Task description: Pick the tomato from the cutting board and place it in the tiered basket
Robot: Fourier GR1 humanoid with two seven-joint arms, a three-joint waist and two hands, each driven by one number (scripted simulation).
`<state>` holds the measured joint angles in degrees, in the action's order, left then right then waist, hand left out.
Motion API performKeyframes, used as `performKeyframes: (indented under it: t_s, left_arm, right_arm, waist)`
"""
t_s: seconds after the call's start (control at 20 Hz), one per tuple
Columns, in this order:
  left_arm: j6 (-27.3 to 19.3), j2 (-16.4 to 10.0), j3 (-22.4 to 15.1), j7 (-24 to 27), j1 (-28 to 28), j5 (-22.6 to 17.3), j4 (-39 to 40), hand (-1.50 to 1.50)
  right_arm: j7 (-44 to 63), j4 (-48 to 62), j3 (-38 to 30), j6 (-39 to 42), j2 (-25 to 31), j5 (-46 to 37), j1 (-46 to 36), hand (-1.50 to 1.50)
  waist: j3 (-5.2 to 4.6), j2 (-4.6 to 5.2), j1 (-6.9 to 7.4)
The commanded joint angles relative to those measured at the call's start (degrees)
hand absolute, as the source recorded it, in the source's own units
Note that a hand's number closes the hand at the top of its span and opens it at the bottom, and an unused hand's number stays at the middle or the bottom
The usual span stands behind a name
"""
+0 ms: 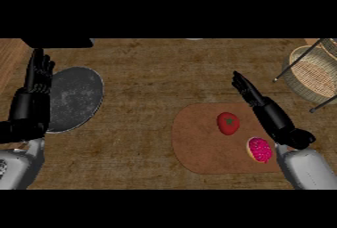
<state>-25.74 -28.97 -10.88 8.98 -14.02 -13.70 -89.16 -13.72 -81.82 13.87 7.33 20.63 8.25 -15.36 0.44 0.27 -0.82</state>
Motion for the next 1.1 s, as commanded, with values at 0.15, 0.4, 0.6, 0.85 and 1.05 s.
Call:
performKeyframes:
  t_s: [0.15,0.4,0.6,0.85,1.05]
  left_arm:
    - [4.8,-1.1,-2.0,-7.1,7.5,-3.2,6.4,0.0]
    - [10.1,-3.5,-1.9,-12.0,14.3,-7.6,10.5,0.0]
    - [12.9,-3.4,-2.2,-10.9,16.0,-8.0,12.1,0.0]
    - [14.8,-5.0,-1.0,-11.6,15.5,-8.9,13.0,0.0]
    - [17.2,-4.5,0.3,-9.7,16.4,-9.9,14.6,0.0]
  right_arm:
    - [-1.0,10.6,-2.9,12.9,-7.4,19.0,6.5,1.5]
    - [-6.7,11.6,-9.4,19.3,-14.4,32.9,9.9,-1.5]
    - [-8.3,17.1,-9.1,8.2,-2.7,11.3,8.5,-1.5]
    - [-0.3,16.2,-3.5,4.0,10.4,-4.8,3.1,-1.5]
    - [5.5,17.5,-0.7,12.6,13.2,-5.3,-2.3,-1.5]
  waist:
    - [0.13,2.19,3.47]
    - [0.03,0.94,2.28]
    - [-0.52,0.25,1.7]
    - [-0.67,0.04,2.33]
    - [-0.55,-0.12,1.77]
